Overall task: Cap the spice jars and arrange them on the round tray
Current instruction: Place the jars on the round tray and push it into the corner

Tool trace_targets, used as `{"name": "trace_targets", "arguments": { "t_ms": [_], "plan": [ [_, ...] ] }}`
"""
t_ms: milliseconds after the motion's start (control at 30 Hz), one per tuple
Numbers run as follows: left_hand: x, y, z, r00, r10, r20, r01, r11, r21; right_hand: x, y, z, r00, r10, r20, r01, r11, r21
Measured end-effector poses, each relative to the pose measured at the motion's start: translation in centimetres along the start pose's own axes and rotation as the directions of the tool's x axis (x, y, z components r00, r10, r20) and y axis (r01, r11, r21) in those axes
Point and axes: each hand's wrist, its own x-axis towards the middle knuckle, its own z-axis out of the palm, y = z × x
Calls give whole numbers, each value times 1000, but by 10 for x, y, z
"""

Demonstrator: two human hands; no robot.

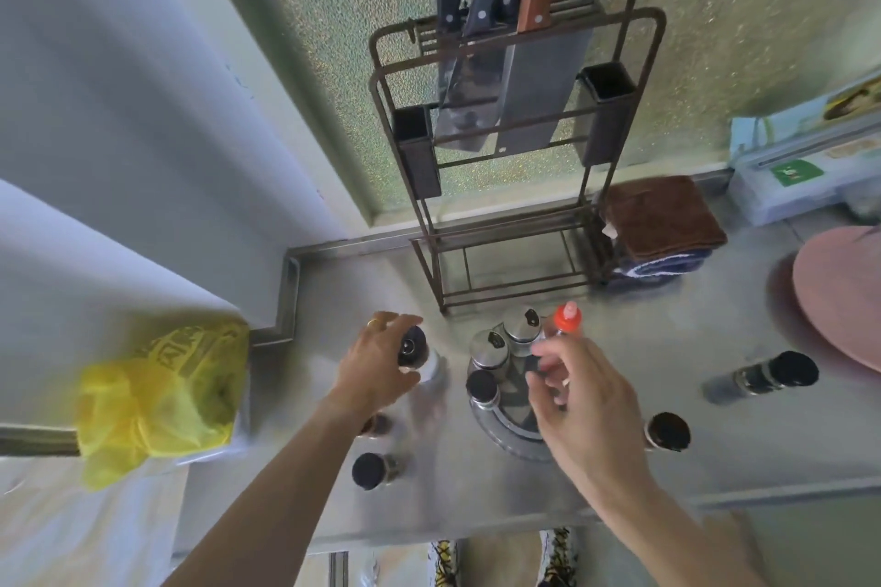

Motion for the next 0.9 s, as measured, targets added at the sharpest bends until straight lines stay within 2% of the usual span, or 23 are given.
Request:
{"name": "trace_targets", "arguments": {
  "t_ms": [167, 333, 433, 533, 667, 767, 900],
  "plan": [
    [17, -14, 18, 998, 17, -68, -17, 1000, -1, -14, -17, 66, 989, 8, 150, -16, 999, 51],
    [-2, -21, 0, 993, 15, -121, -21, 999, -43, -7, -34, 113, 976, -9, 217, -6, 998, 67],
    [-28, -24, -34, 982, 60, -177, -70, 996, -55, 2, -48, 130, 975, -2, 222, -16, 997, 82],
    [-54, -10, -73, 948, 190, -256, -205, 978, -31, 5, -63, 125, 976, -38, 216, 17, 995, 95],
    [-76, 38, -100, 895, 332, -297, -363, 930, -55, -2, -65, 81, 996, -51, 71, 41, 990, 131],
    [-80, 72, -92, 866, 416, -279, -458, 882, -109, -15, -44, 47, 1000, 19, -7, -18, 991, 130],
    [-73, 89, -69, 876, 474, -83, -481, 858, -178, -38, -3, 26, 990, 136, -28, -134, 988, 70]
  ]
}}
